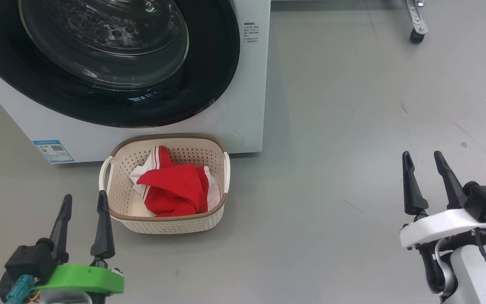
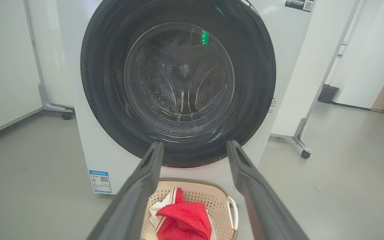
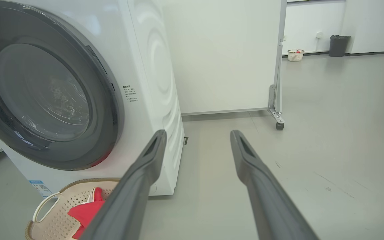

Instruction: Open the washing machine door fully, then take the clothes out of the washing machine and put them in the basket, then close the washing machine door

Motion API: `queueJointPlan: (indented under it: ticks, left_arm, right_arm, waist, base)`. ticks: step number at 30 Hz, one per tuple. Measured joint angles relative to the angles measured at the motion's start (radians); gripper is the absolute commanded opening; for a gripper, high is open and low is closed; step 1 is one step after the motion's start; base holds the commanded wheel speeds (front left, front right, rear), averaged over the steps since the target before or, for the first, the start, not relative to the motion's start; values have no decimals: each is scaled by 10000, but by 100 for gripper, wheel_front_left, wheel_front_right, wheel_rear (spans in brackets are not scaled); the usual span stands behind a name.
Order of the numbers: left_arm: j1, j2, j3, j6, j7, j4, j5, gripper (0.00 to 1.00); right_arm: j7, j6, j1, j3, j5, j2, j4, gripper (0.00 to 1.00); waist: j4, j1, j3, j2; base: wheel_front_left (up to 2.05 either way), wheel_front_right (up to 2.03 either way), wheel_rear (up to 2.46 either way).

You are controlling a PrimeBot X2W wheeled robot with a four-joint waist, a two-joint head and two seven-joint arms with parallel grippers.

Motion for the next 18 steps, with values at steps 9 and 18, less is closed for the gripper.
queueJointPlan:
  ticks: [9,18]
  left_arm:
    - [0,0,38,0,0,-46,0,100]
    - [24,0,35,0,0,52,12,100]
  right_arm:
    - [0,13,239,-128,-157,123,-274,100]
    - [0,88,452,-244,-247,257,-349,100]
  waist:
    - [-21,0,-3,0]
    - [-46,0,-65,0]
  base:
    - [0,0,0]
    - [0,0,0]
